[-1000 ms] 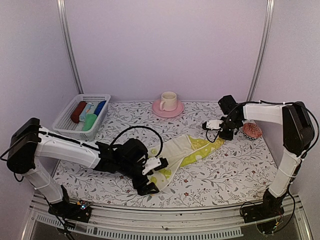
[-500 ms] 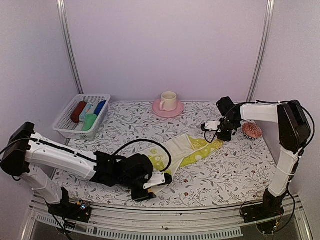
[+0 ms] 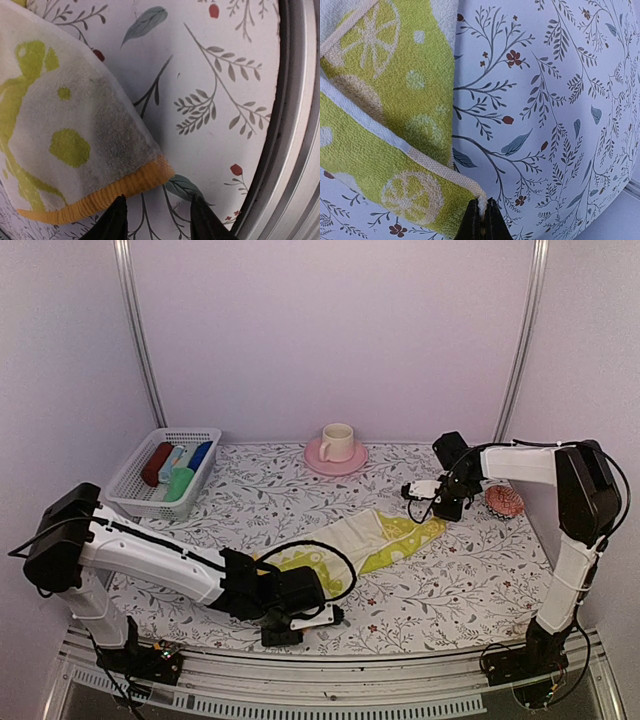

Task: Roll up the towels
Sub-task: Pick up the towel from the center of the board.

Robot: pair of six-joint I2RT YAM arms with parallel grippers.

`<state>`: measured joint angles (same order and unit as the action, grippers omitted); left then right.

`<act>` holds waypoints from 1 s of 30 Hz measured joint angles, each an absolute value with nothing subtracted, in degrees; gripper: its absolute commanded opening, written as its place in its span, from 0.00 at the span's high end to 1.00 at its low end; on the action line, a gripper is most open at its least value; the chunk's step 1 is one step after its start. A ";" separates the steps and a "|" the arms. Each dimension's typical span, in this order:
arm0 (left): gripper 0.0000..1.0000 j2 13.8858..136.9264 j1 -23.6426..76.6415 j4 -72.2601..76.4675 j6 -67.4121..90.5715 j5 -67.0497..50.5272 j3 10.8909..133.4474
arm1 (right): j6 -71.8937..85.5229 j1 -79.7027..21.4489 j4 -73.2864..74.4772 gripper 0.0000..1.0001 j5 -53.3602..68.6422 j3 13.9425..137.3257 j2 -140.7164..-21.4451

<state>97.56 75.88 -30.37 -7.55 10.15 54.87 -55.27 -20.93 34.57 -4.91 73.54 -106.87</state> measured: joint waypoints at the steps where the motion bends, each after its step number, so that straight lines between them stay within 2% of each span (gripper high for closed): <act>1: 0.59 97.84 76.09 -30.68 -7.64 10.31 55.07 | -55.24 -20.93 34.57 0.97 -4.80 73.54 -106.87; 5: 0.65 98.80 76.53 -30.70 -8.45 11.07 55.40 | -55.22 -20.91 34.61 0.97 -4.56 73.56 -106.87; 26: 0.67 100.68 77.25 -26.72 -11.99 10.55 56.47 | -55.05 -20.91 34.65 0.98 -4.38 73.54 -106.89; 30: 0.70 101.27 77.25 -26.89 -11.77 10.61 57.12 | -55.05 -20.91 34.68 0.97 -4.36 73.56 -106.89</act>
